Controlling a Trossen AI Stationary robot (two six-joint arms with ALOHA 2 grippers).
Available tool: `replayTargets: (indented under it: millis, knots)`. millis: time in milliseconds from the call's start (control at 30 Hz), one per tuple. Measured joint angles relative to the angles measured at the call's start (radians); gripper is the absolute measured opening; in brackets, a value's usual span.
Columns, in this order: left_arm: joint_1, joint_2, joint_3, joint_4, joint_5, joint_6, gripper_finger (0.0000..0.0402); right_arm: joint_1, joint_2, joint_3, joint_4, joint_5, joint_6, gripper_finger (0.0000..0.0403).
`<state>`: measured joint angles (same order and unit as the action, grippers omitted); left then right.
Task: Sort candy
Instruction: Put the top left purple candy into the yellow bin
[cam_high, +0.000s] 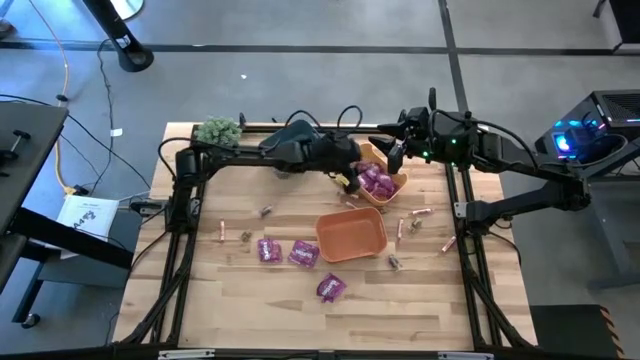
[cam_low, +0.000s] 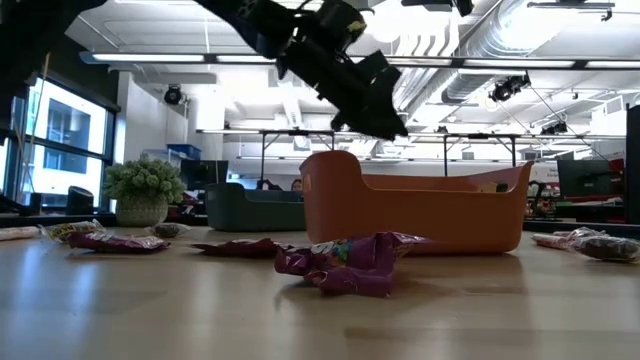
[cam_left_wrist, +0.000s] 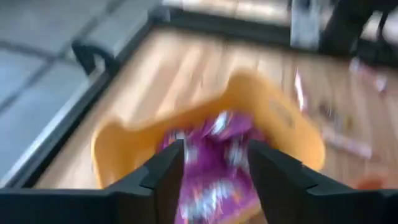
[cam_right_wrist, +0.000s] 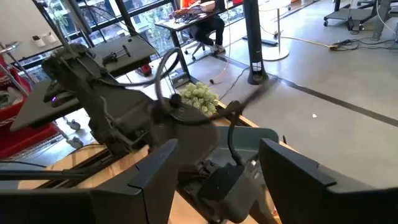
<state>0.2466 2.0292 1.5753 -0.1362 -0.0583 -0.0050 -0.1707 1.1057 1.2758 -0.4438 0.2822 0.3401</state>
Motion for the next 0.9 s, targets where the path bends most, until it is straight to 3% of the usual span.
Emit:
replayTargets:
  millis: [200, 333, 500, 667, 800, 900]
  knots:
    - [-0.005, -0.105, 0.005, -0.397, 0.123, 0.001, 0.0207, 0.0, 0.0, 0.0, -0.013, 0.0, -0.009, 0.0216]
    - [-0.067, -0.22, -0.077, -0.485, 0.12, 0.037, 0.0209, 0.0, 0.001, 0.0, -0.044, 0.001, -0.007, 0.0216]
    - [-0.169, -0.443, -0.324, -0.496, 0.077, 0.031, 0.0209, 0.0, 0.011, 0.0, -0.077, 0.002, 0.0, 0.0216]
    - [-0.277, -0.673, -0.649, -0.511, 0.067, -0.166, 0.0209, 0.0, 0.035, -0.001, -0.086, 0.001, 0.0, 0.0216]
    - [-0.38, -0.77, -0.825, -0.492, 0.057, -0.325, 0.0209, 0.0, 0.063, -0.001, -0.09, 0.001, 0.0, 0.0216]
    - [-0.435, -0.774, -0.896, -0.448, 0.021, -0.39, 0.0209, 0.0, 0.089, -0.001, -0.091, 0.001, -0.005, 0.0216]
